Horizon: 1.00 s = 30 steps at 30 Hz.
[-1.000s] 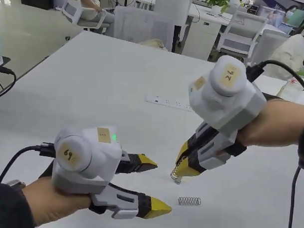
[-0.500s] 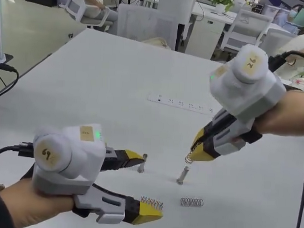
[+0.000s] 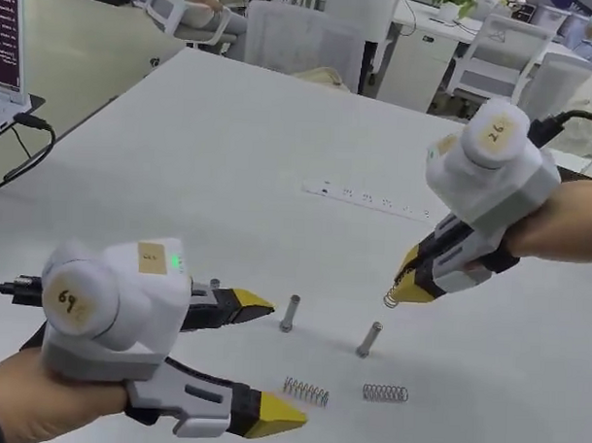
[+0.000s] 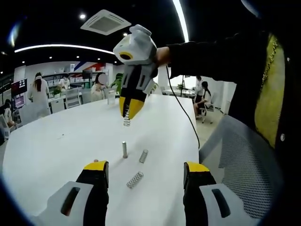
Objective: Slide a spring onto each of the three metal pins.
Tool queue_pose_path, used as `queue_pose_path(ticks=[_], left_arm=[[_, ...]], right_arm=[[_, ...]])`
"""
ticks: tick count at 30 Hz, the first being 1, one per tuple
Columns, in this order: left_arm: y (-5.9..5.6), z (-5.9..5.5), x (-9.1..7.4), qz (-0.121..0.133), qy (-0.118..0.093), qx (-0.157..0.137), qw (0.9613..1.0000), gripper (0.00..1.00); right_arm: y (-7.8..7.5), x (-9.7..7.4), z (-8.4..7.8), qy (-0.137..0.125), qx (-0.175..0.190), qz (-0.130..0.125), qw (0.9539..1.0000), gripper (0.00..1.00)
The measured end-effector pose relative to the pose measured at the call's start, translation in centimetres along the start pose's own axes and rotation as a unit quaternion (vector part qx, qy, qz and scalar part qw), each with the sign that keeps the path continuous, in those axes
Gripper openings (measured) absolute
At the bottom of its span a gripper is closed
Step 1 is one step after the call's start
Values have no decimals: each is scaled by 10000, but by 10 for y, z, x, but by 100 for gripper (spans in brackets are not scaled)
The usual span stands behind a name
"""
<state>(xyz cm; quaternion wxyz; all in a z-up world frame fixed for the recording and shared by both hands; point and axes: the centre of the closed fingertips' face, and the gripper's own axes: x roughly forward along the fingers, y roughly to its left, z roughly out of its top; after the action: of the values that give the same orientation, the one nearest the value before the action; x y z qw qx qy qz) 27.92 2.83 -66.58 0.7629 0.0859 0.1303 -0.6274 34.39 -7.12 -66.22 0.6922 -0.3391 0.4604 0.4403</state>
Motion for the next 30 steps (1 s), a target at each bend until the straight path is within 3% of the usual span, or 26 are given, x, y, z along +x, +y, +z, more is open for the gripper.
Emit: queue_pose_path(ticks=[13,30], left_arm=[[3,-1,-3,67,-34,-47,10000,60],[2,-2,-2,75,-32,-72,9999,60]], right_arm=[[-14,30,-16,230,150,63,9996,8],[-17,47,-26,244,341,101,9991,8]])
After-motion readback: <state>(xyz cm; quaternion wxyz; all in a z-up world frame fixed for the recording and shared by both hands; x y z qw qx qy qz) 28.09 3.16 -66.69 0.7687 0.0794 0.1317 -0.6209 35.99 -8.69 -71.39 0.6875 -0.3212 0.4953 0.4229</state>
